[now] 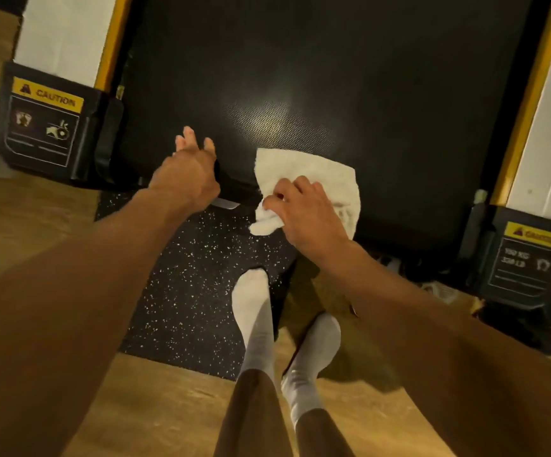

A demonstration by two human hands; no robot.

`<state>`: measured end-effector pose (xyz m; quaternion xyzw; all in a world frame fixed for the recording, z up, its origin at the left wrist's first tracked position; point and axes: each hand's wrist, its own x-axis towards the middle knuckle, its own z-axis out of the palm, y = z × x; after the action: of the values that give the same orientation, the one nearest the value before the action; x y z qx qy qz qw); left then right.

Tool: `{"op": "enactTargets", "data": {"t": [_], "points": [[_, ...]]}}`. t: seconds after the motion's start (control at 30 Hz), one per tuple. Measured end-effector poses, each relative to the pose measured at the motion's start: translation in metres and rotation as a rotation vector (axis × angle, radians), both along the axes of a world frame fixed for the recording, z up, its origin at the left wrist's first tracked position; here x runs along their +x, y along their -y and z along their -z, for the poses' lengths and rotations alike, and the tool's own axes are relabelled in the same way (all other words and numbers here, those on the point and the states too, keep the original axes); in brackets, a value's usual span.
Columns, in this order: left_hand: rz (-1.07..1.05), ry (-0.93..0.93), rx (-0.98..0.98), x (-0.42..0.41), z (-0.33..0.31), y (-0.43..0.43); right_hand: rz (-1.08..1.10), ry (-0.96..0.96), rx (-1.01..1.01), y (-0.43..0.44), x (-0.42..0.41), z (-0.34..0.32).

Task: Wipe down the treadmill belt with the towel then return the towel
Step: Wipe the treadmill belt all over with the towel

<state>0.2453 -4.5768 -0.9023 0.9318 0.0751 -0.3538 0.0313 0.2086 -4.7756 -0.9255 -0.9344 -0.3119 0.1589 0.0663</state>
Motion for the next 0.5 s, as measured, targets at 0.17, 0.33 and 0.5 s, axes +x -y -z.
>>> {"op": "enactTargets", "data": {"t": [0.17, 0.33, 0.5], "points": [[-0.003, -0.056, 0.049, 0.005, 0.005, 0.015, 0.084, -0.034, -0.048, 0.069, -0.009, -0.004], [-0.022, -0.020, 0.074, -0.003, 0.012, 0.021, 0.118, -0.074, -0.020, 0.051, -0.008, -0.005], [-0.073, -0.064, 0.069, 0.003, 0.015, 0.021, 0.255, 0.007, -0.027, 0.087, -0.023, -0.001]]}}
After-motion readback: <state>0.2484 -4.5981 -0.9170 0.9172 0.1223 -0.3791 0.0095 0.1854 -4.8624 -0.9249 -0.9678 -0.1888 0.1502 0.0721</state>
